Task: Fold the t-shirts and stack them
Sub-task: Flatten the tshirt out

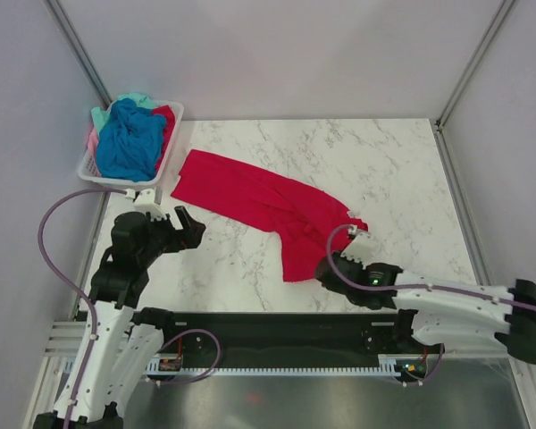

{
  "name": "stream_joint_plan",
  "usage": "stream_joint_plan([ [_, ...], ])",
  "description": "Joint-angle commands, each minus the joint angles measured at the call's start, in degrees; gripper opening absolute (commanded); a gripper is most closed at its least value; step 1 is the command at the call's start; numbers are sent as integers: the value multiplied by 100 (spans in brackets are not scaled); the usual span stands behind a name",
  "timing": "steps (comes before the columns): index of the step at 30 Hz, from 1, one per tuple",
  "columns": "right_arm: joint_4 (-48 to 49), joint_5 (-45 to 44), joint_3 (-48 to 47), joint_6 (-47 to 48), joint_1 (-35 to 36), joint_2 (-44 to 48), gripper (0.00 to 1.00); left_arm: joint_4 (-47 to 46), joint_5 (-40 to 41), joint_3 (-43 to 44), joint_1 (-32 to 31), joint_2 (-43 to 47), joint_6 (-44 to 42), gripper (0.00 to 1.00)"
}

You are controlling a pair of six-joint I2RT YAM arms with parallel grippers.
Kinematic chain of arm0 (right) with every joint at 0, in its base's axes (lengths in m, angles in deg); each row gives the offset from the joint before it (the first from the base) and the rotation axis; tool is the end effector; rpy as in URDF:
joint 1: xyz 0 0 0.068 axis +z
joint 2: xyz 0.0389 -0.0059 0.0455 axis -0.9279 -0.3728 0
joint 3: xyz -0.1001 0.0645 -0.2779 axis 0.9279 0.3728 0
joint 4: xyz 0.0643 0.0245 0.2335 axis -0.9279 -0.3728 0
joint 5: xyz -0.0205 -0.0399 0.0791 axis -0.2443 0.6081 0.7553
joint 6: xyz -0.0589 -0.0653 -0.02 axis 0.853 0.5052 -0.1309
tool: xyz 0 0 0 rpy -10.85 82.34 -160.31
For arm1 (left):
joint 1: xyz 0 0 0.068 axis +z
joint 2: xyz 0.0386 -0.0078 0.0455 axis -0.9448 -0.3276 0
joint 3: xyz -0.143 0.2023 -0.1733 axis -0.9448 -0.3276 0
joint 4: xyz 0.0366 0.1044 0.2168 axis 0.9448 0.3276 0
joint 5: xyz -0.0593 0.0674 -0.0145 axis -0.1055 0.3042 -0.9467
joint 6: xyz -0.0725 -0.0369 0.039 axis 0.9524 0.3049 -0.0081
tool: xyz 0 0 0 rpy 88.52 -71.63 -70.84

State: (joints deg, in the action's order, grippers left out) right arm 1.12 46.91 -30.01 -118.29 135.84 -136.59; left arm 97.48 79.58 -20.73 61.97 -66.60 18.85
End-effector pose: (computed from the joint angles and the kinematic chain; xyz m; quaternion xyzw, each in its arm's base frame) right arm 0.1090 0.1547 0.1856 0.1313 0.9313 0.1204 0.3178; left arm 0.1164 -0.0310 0.2982 -0.0266 0.8348 -0.1926 0.5150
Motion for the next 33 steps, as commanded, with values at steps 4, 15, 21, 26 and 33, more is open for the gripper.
stream_joint_plan([
  [4,-1874,-1377,-157,331,-1374,2652,0,-28,617,294,-6,-1599,775,98],
  [15,-2685,-2581,-597,219,-2430,3633,0,-1409,1134,690,20,-3896,1267,89],
  [21,-2139,-2583,-290,738,-2431,3459,0,-1998,933,1454,29,-5398,1487,66],
  [26,-1586,-2116,9,932,-2422,3176,0,-2007,932,2254,12,-6630,1435,50],
  [33,-1260,-1976,124,1248,-2431,3062,0,-1999,1345,2659,-15,-7263,1206,50],
])
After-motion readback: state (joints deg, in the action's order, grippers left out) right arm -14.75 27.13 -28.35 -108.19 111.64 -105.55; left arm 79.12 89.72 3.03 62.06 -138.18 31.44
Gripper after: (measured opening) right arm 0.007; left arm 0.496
